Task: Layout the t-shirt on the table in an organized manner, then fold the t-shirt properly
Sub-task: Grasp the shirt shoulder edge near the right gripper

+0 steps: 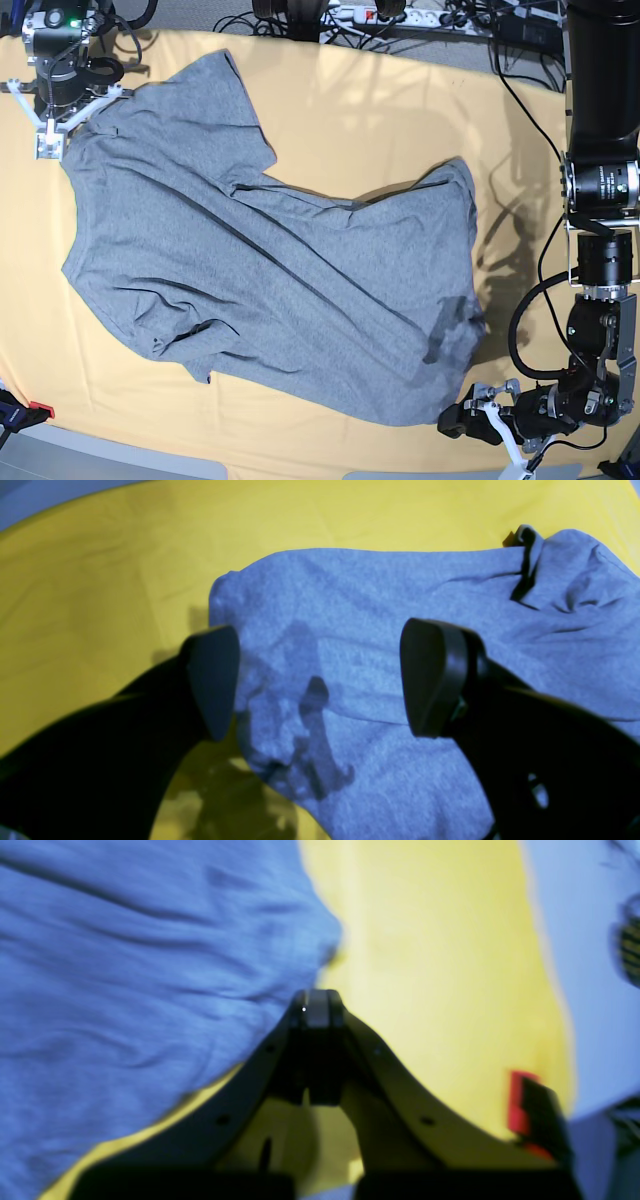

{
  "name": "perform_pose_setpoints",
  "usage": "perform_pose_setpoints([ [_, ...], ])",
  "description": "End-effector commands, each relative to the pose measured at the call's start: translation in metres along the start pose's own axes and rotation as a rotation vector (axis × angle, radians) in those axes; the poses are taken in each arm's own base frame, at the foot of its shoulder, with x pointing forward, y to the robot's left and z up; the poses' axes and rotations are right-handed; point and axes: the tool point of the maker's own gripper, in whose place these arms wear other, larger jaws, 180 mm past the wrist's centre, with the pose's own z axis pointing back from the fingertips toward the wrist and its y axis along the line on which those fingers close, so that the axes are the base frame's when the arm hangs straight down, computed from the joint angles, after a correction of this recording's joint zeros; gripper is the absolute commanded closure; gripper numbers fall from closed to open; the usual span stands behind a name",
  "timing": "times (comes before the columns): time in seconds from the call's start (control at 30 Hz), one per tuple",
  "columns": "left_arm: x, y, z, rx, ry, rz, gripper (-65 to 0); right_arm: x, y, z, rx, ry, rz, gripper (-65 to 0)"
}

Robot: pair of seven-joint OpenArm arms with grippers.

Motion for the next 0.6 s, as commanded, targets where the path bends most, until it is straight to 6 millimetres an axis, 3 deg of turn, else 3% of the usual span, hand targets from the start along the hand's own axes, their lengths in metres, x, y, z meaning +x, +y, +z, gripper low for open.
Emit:
perform_pose_setpoints([
  [0.0,0.031,0.0,0.013,0.002,-0.072,-0.025,-49.6,0.008,-0.003,0.001,-0.001,-0.04,-0.002,-4.5],
  [0.13,0.031,0.0,0.013,0.002,-0.072,-0.025,-49.6,0.01,0.004,-0.01,0.03,-0.044,-0.061,-36.1],
  [0.2,0.031,0.0,0.013,0.002,-0.071,-0.026,-49.6,0.008,0.005,-0.016,0.038,-0.031,-0.114,-45.4],
  [0.4,0.028,0.009,0.02,0.021,-0.067,-0.027,-49.6,-0.01,0.017,-0.029,0.102,0.032,-0.204,-46.4],
  [0.57,0.027,0.012,0.023,0.03,-0.065,-0.026,-49.6,-0.025,0.004,-0.041,0.108,0.061,-0.304,-46.4],
])
